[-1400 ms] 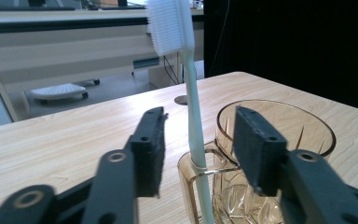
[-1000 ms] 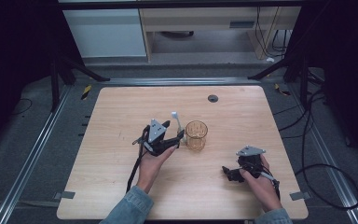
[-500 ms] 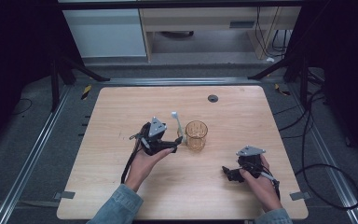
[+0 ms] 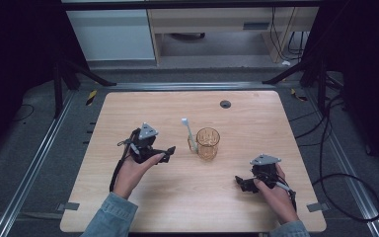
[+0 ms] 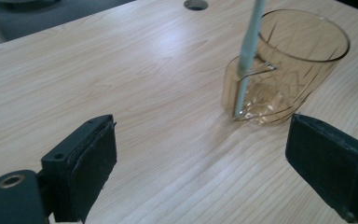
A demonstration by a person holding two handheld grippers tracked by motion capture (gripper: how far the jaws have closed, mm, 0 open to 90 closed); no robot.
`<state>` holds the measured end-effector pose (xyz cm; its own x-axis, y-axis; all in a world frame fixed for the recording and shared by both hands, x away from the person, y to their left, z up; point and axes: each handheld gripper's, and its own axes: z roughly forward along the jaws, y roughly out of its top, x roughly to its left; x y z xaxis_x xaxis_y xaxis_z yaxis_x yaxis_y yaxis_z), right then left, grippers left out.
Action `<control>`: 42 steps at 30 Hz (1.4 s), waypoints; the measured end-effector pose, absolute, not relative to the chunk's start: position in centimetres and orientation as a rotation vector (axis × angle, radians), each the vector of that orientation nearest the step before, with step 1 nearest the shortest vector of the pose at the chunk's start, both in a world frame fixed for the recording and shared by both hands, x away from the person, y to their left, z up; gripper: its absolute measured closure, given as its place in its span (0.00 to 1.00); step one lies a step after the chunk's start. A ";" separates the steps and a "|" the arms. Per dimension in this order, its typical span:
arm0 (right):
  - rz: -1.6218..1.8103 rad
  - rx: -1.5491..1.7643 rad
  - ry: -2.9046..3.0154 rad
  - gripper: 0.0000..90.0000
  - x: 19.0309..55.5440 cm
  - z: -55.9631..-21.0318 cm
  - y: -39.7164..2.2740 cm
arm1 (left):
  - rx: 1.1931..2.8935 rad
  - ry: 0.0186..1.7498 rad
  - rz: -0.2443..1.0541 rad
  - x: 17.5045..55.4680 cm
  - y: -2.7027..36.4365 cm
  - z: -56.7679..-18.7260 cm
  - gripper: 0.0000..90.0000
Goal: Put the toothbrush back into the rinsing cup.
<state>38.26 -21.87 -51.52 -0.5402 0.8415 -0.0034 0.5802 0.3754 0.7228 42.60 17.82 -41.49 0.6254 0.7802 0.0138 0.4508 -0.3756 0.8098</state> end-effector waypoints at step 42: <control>0.968 1.239 2.269 0.00 38.3 -51.5 -21.9 | 2.074 1.361 0.506 46.4 30.6 -47.9 0.08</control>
